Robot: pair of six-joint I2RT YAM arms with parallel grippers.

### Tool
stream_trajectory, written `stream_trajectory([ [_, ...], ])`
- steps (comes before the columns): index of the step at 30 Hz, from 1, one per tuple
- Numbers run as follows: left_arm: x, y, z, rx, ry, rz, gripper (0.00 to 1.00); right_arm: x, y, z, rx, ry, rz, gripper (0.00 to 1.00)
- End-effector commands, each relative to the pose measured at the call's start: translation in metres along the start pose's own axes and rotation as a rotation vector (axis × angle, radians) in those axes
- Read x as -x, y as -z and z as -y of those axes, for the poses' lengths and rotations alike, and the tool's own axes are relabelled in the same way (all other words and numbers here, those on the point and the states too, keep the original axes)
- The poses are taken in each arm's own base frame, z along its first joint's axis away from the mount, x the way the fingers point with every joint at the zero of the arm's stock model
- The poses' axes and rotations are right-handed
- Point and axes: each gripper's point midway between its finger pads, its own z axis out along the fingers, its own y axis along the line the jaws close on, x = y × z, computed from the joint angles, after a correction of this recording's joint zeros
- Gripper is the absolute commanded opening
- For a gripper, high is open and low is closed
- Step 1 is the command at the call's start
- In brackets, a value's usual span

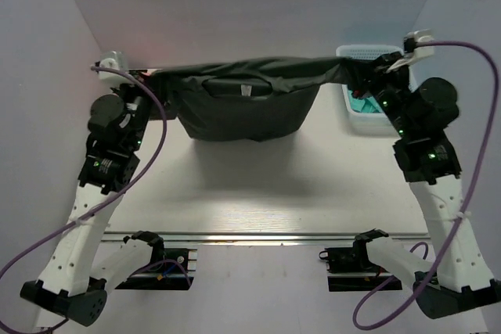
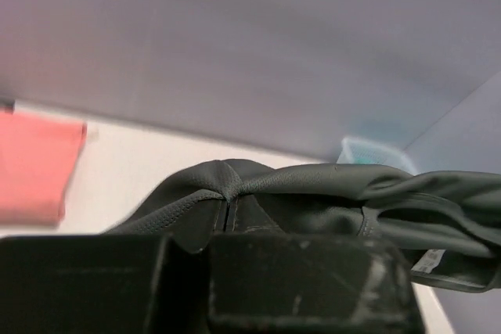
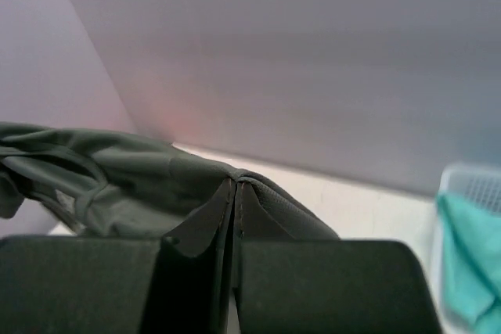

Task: Fold and stack the t-shirts
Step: Flatten out the tshirt

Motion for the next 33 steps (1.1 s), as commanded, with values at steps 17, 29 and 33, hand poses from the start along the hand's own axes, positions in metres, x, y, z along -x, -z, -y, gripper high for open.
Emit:
stream_trajectory([
  [17, 0.125, 0.029, 0.073, -0.244, -0.141, 0.188, 0.00, 0.112, 0.011, -0.010, -0.033, 0.220, 0.211, 0.00],
  [29, 0.099, -0.177, 0.065, -0.099, -0.270, 0.094, 0.00, 0.083, -0.157, 0.056, -0.169, 0.236, 0.127, 0.00],
  [33, 0.113, -0.185, 0.079, -0.164, -0.293, 0.128, 0.00, 0.130, -0.149, 0.049, -0.183, 0.259, 0.247, 0.00],
])
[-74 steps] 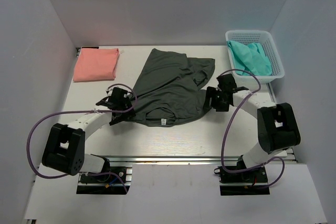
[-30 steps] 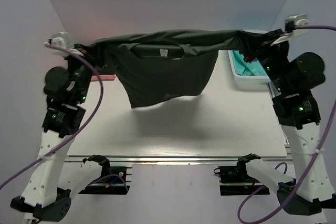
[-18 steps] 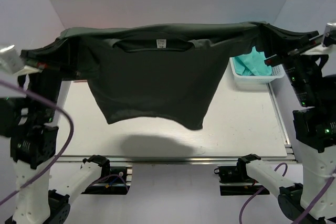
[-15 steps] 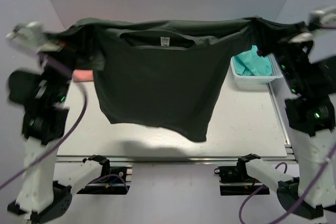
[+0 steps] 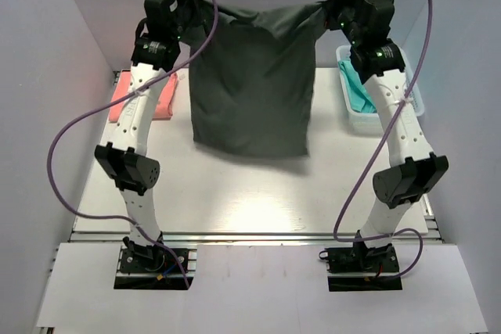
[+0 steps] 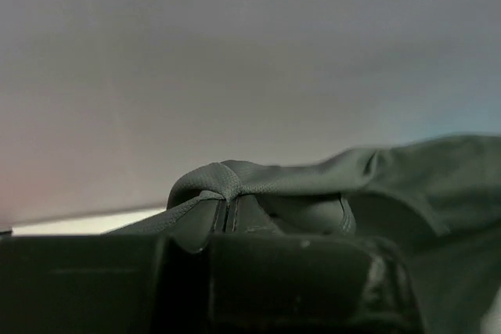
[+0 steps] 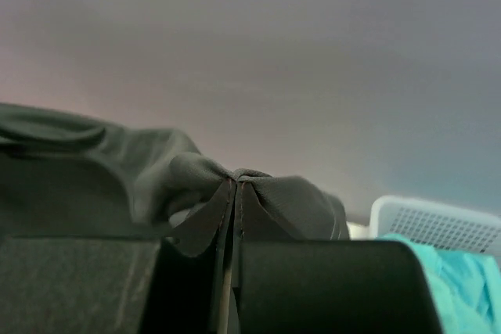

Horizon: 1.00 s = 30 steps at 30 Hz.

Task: Fold and stack the t-shirts
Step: Flatten out the tshirt

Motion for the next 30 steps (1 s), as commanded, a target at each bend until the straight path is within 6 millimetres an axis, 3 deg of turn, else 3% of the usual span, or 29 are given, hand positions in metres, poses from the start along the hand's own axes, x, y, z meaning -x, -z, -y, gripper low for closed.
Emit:
stream_trajectory([
  [1, 0.142, 0.086, 0.018, -0.084, -0.049, 0.326, 0.00, 0.162, 0.085, 0.002, -0.040, 0.039, 0.409, 0.00],
  [2, 0.144, 0.093, 0.020, -0.096, -0.051, 0.339, 0.00, 0.141, 0.077, 0.001, -0.034, 0.041, 0.368, 0.00],
  [3, 0.119, 0.086, 0.020, -0.107, -0.054, 0.289, 0.00, 0.149, 0.092, 0.000, -0.031, 0.044, 0.387, 0.00],
  [4, 0.117, 0.091, 0.019, -0.107, -0.054, 0.289, 0.00, 0.157, 0.107, -0.001, -0.029, 0.046, 0.413, 0.00],
  [5, 0.124, 0.107, 0.019, -0.109, -0.054, 0.307, 0.00, 0.126, 0.103, 0.001, -0.035, 0.043, 0.348, 0.00],
  [6, 0.095, 0.099, 0.013, -0.086, -0.053, 0.241, 0.00, 0.119, 0.105, 0.002, -0.038, 0.034, 0.339, 0.00],
  [7, 0.084, 0.100, 0.009, -0.072, -0.052, 0.221, 0.00, 0.114, 0.117, 0.001, -0.036, 0.029, 0.331, 0.00],
  [8, 0.071, 0.100, 0.005, -0.059, -0.031, 0.197, 0.00, 0.060, 0.111, 0.002, -0.031, 0.019, 0.219, 0.00],
  [9, 0.036, 0.104, -0.002, -0.035, -0.020, 0.131, 0.00, 0.045, 0.113, -0.001, -0.019, -0.017, 0.195, 0.00],
  [10, 0.018, 0.107, -0.005, -0.032, -0.020, 0.105, 0.00, 0.000, 0.110, -0.004, -0.006, -0.038, 0.104, 0.00],
  [11, -0.032, 0.105, -0.015, -0.004, 0.008, 0.029, 0.00, -0.025, 0.124, -0.006, 0.006, -0.061, 0.065, 0.00],
  [12, -0.034, 0.122, -0.017, 0.003, 0.025, 0.041, 0.00, -0.038, 0.128, -0.011, 0.021, -0.111, 0.040, 0.00],
  [13, -0.050, 0.128, -0.019, 0.007, 0.034, 0.019, 0.00, -0.071, 0.136, -0.011, 0.011, -0.162, -0.025, 0.00],
  [14, -0.096, 0.133, -0.028, 0.035, 0.043, -0.064, 0.00, -0.082, 0.147, -0.018, 0.039, -0.209, -0.053, 0.00],
  [15, -0.115, 0.140, -0.033, 0.053, 0.054, -0.106, 0.00, -0.142, 0.153, -0.020, 0.027, -0.250, -0.180, 0.00],
  [16, -0.135, 0.148, -0.036, 0.063, 0.068, -0.152, 0.00, -0.159, 0.165, -0.022, 0.018, -0.288, -0.230, 0.00],
  [17, -0.173, 0.162, -0.044, 0.105, 0.111, -0.231, 0.00, -0.168, 0.174, -0.025, 0.009, -0.361, -0.252, 0.00],
  [19, -0.224, 0.185, -0.052, 0.153, 0.144, -0.365, 0.00, -0.231, 0.200, -0.041, 0.050, -0.416, -0.452, 0.00],
  [20, -0.260, 0.201, -0.064, 0.227, 0.182, -0.434, 0.06, -0.240, 0.212, -0.048, 0.087, -0.436, -0.490, 0.00],
  [21, -0.284, 0.214, -0.071, 0.272, 0.185, -0.501, 0.33, -0.288, 0.236, -0.060, 0.121, -0.474, -0.635, 0.04],
  [22, -0.300, 0.224, -0.076, 0.305, 0.190, -0.549, 0.48, -0.299, 0.250, -0.075, 0.195, -0.507, -0.685, 0.08],
  [23, -0.311, 0.236, -0.087, 0.379, 0.192, -0.587, 0.60, -0.325, 0.266, -0.081, 0.222, -0.524, -0.751, 0.20],
  [24, -0.319, 0.246, -0.091, 0.444, 0.242, -0.619, 0.64, -0.333, 0.276, -0.087, 0.257, -0.533, -0.775, 0.28],
  [25, -0.331, 0.258, -0.095, 0.486, 0.235, -0.676, 0.78, -0.353, 0.294, -0.095, 0.300, -0.553, -0.844, 0.35],
  [27, -0.328, 0.262, -0.102, 0.536, 0.232, -0.674, 1.00, -0.362, 0.300, -0.093, 0.309, -0.516, -0.877, 0.62],
  [29, -0.320, 0.257, -0.102, 0.541, 0.230, -0.661, 1.00, -0.358, 0.297, -0.087, 0.282, -0.478, -0.896, 0.90],
  [30, -0.316, 0.255, -0.101, 0.538, 0.233, -0.651, 1.00, -0.357, 0.292, -0.081, 0.264, -0.435, -0.886, 0.90],
])
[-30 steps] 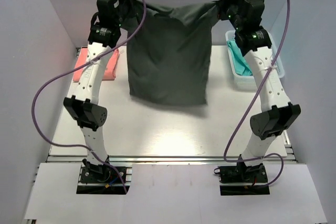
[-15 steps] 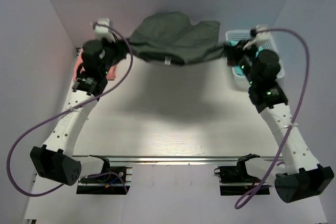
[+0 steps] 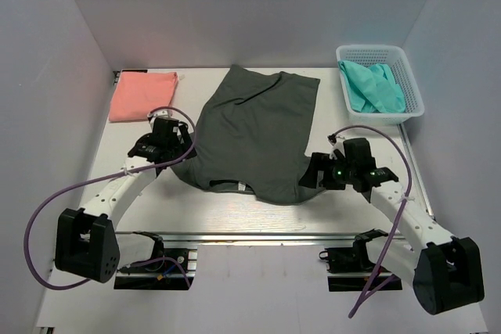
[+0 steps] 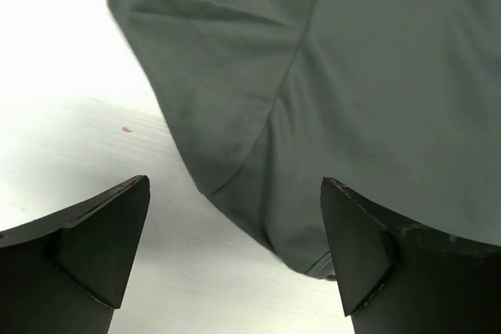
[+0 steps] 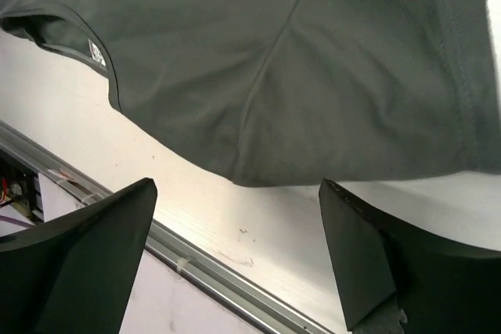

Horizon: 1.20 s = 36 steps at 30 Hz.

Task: Fold and stack the t-shirts
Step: Flatten out the tshirt

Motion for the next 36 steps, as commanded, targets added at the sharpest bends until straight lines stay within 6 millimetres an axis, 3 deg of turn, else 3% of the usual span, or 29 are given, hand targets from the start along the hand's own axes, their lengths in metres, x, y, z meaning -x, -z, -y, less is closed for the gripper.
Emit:
stream_trajectory([
  [1, 0.036, 0.020, 0.005, 0.006, 0.081, 0.090, 1.00, 0.034, 0.009, -0.016, 0.022, 0.101, 0.051, 0.90],
  [4, 0.045, 0.014, 0.022, -0.065, 0.082, 0.106, 1.00, 0.061, 0.009, -0.016, -0.009, 0.132, 0.106, 0.90],
  [5, 0.046, 0.011, 0.028, -0.089, 0.069, 0.106, 1.00, 0.079, 0.009, -0.018, -0.019, 0.155, 0.163, 0.90],
  [7, 0.036, -0.005, 0.037, -0.113, 0.048, 0.054, 1.00, 0.099, -0.001, -0.016, -0.033, 0.137, 0.185, 0.90],
  [8, 0.035, -0.010, 0.044, -0.126, 0.038, 0.042, 1.00, 0.125, 0.002, -0.025, -0.024, 0.151, 0.243, 0.90],
  [10, 0.035, -0.022, 0.048, -0.111, 0.031, 0.016, 1.00, 0.137, -0.015, -0.022, -0.025, 0.152, 0.233, 0.90],
  [11, 0.024, -0.038, 0.047, -0.084, 0.019, -0.031, 1.00, 0.130, -0.040, -0.009, -0.042, 0.127, 0.158, 0.90],
  [12, 0.022, -0.042, 0.050, -0.085, 0.014, -0.057, 1.00, 0.162, -0.037, -0.020, -0.037, 0.149, 0.206, 0.90],
  [13, 0.019, -0.049, 0.050, -0.075, 0.010, -0.075, 1.00, 0.170, -0.043, -0.015, -0.065, 0.165, 0.203, 0.90],
  [14, 0.014, -0.056, 0.045, -0.056, 0.012, -0.094, 1.00, 0.178, -0.069, -0.005, -0.085, 0.153, 0.157, 0.90],
  [15, 0.003, -0.067, 0.042, -0.034, 0.012, -0.133, 1.00, 0.198, -0.071, -0.008, -0.093, 0.161, 0.176, 0.90],
  [16, 0.005, -0.072, 0.045, -0.036, 0.013, -0.129, 1.00, 0.200, -0.098, 0.005, -0.105, 0.159, 0.121, 0.90],
  [17, 0.000, -0.076, 0.044, -0.027, 0.009, -0.145, 1.00, 0.212, -0.094, -0.004, -0.087, 0.172, 0.145, 0.90],
  [18, -0.001, -0.080, 0.045, -0.022, 0.007, -0.153, 1.00, 0.205, -0.113, 0.003, -0.078, 0.162, 0.091, 0.90],
  [19, -0.006, -0.090, 0.045, -0.013, 0.003, -0.169, 1.00, 0.220, -0.123, 0.002, -0.074, 0.166, 0.098, 0.90],
  [20, -0.007, -0.094, 0.048, -0.021, 0.003, -0.182, 1.00, 0.218, -0.132, 0.006, -0.078, 0.148, 0.077, 0.90],
  [21, -0.012, -0.098, 0.046, -0.024, -0.003, -0.206, 1.00, 0.204, -0.153, 0.022, -0.096, 0.117, 0.017, 0.90],
  [22, -0.009, -0.103, 0.051, -0.040, 0.001, -0.200, 1.00, 0.212, -0.156, 0.020, -0.095, 0.114, 0.025, 0.90],
  [23, -0.017, -0.112, 0.052, -0.035, -0.004, -0.230, 1.00, 0.205, -0.160, 0.023, -0.099, 0.102, 0.000, 0.90],
  [27, -0.005, -0.142, 0.056, -0.028, -0.007, -0.241, 1.00, 0.156, -0.170, 0.043, -0.121, 0.017, -0.107, 0.90],
  [28, -0.003, -0.148, 0.055, -0.018, -0.036, -0.243, 1.00, 0.153, -0.165, 0.041, -0.125, 0.012, -0.101, 0.90],
  [29, 0.001, -0.154, 0.053, -0.008, -0.038, -0.250, 1.00, 0.114, -0.164, 0.058, -0.169, -0.024, -0.176, 0.90],
  [30, 0.027, -0.160, 0.066, -0.032, -0.048, -0.205, 1.00, 0.109, -0.154, 0.053, -0.166, -0.029, -0.169, 0.90],
  [31, 0.026, -0.176, 0.064, -0.022, -0.076, -0.222, 1.00, 0.109, -0.141, 0.047, -0.162, -0.029, -0.145, 0.90],
  [32, 0.031, -0.182, 0.067, -0.021, -0.097, -0.228, 1.00, 0.060, -0.128, 0.049, -0.155, -0.058, -0.224, 0.90],
  [33, 0.066, -0.188, 0.087, -0.066, -0.113, -0.157, 1.00, 0.050, -0.123, 0.044, -0.138, -0.058, -0.223, 0.90],
  [34, 0.076, -0.196, 0.093, -0.071, -0.130, -0.147, 1.00, 0.041, -0.116, 0.036, -0.111, -0.084, -0.231, 0.90],
  [35, 0.061, -0.219, 0.092, -0.065, -0.181, -0.205, 1.00, 0.024, -0.097, 0.029, -0.093, -0.070, -0.220, 0.90],
  [36, 0.096, -0.222, 0.121, -0.157, -0.192, -0.143, 1.00, -0.012, -0.091, 0.015, -0.031, -0.064, -0.299, 0.90],
])
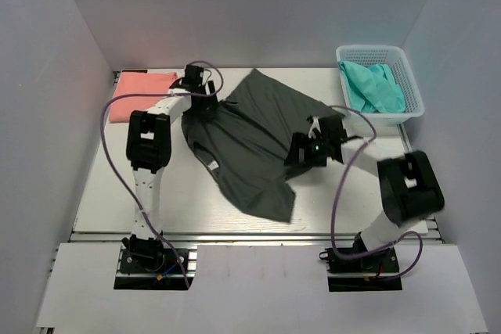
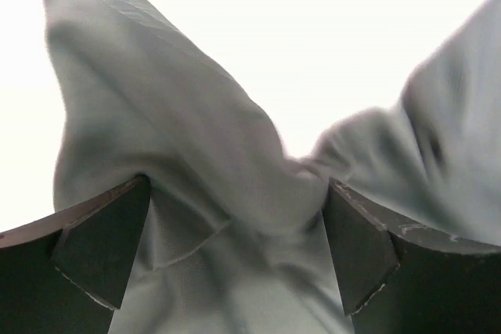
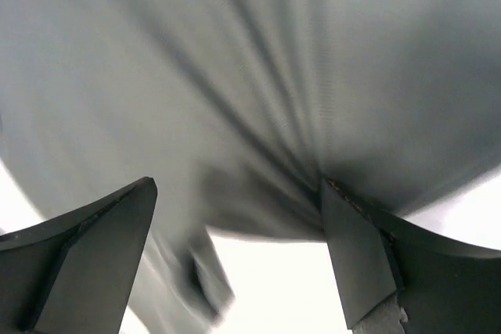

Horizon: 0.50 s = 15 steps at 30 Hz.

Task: Fold and stack the t-shirts
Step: Flatten out the tshirt

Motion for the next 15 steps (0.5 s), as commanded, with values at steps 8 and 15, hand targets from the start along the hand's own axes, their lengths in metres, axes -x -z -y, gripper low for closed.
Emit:
stream_trajectory([
  [8, 0.059, -0.034, 0.090, -0.404, -0.156, 0.028, 1.00, -0.144, 0.075, -0.080, 0.248, 0.216, -0.254, 0.90],
  [15, 0.117, 0.060, 0.072, -0.308, -0.123, 0.226, 1.00, -0.024, 0.072, -0.060, -0.096, 0.212, 0.095, 0.90],
])
